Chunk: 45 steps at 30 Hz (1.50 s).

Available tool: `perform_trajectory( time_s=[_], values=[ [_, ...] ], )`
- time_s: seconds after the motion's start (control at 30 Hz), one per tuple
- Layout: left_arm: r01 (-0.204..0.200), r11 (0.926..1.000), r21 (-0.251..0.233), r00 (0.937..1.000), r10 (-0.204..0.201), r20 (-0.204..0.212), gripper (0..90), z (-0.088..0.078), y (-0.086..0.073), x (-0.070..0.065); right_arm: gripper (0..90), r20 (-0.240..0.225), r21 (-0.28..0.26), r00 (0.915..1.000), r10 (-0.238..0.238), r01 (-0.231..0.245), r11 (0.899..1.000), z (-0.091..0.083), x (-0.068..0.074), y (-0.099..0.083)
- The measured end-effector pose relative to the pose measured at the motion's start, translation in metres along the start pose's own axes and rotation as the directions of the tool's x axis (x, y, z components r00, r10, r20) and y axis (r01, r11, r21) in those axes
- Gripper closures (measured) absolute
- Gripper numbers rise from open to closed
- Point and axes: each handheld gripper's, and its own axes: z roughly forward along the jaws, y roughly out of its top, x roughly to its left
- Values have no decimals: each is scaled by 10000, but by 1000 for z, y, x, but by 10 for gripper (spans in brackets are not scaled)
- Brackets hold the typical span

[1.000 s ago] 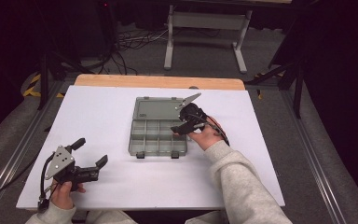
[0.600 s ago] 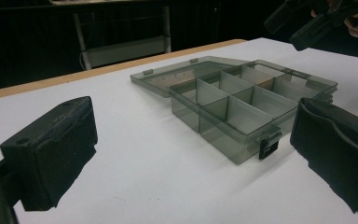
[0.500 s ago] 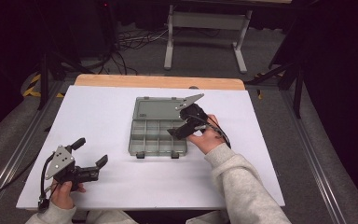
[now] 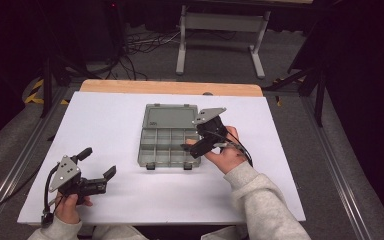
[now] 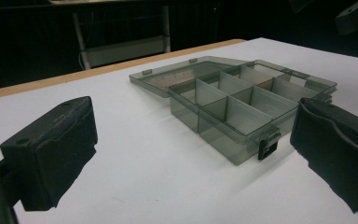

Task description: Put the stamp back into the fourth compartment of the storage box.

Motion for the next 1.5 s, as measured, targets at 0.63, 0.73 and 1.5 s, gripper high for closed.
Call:
perform_trajectory(
  time_s=[0.63, 0.73, 1.5],
  values=[
    [30, 10000, -10, 10000, -30, 5, 12, 1, 1, 0, 6, 357, -1261, 9993, 121, -75, 9920, -45, 21, -22],
    [9, 10000, 20, 10000, -9, 0, 13, 2, 0, -1, 6, 329, -1521, 9991, 261, -208, 9882, -52, 22, -28],
    [0, 10000, 17, 10000, 0, 41, 13, 2, 0, -2, 3, 545, -3715, 9943, 914, -648, 9262, -73, 26, -101]
  ],
)
